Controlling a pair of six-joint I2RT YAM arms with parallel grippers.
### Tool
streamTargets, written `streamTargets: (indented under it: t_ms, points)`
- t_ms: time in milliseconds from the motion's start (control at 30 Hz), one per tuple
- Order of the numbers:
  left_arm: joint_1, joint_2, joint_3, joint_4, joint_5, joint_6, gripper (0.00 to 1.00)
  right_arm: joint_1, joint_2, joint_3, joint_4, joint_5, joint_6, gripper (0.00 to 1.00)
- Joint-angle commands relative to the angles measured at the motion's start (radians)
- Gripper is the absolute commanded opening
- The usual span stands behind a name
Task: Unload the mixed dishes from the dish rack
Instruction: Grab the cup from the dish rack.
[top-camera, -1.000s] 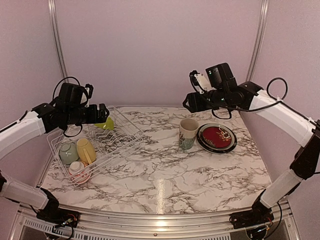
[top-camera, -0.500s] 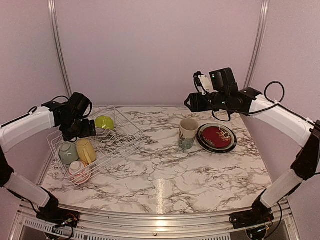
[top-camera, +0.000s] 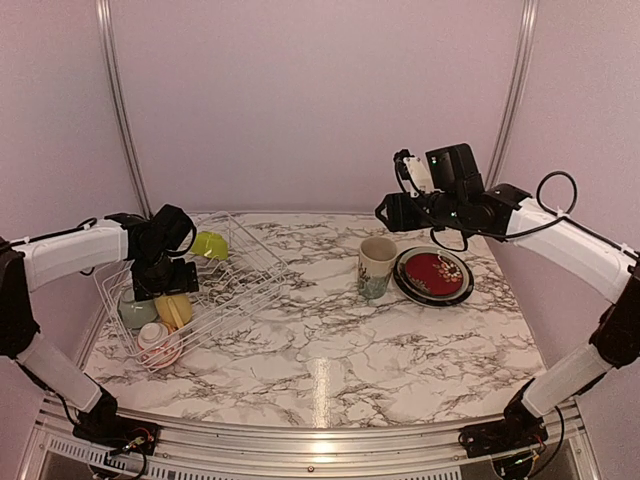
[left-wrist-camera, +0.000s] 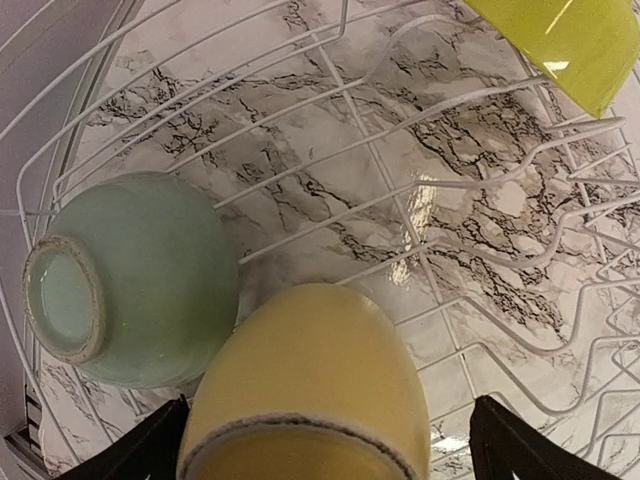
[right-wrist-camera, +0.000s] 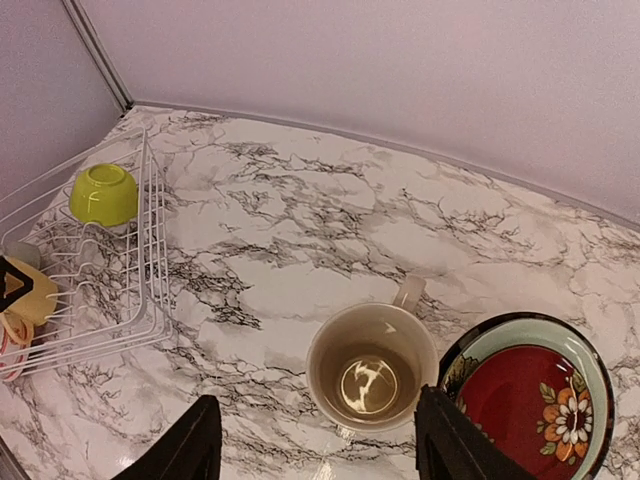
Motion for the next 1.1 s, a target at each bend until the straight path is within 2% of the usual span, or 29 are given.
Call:
streamTargets:
  t_ms: [0, 233, 400, 567, 833, 1067]
  points:
    - [0.012, 0.025, -0.036, 0.012, 0.009, -0.003, 0.99, -0.007, -0.035, -0.014, 0.029, 0.020, 0.009, 0.63]
    - [0.019, 0.034, -0.062, 0.046, 0.007, 0.001, 0.99, -0.009, -0.048, -0.031, 0.033, 0.021, 0.011, 0.63]
    - [0.018, 0.030, -0.062, 0.053, -0.005, 0.019, 0.94, -0.008, -0.056, -0.044, 0.040, 0.022, 0.016, 0.63]
    - [0.018, 0.021, -0.063, 0.063, -0.009, 0.038, 0.82, -0.009, -0.058, -0.050, 0.041, 0.016, 0.023, 0.63]
    - [0.019, -0.027, -0.046, 0.052, -0.024, 0.064, 0.55, -0.009, -0.067, -0.053, 0.042, 0.017, 0.027, 0.63]
    - [0.019, -0.111, 0.038, 0.003, -0.034, 0.113, 0.39, -0.010, -0.076, -0.052, 0.045, 0.023, 0.029, 0.63]
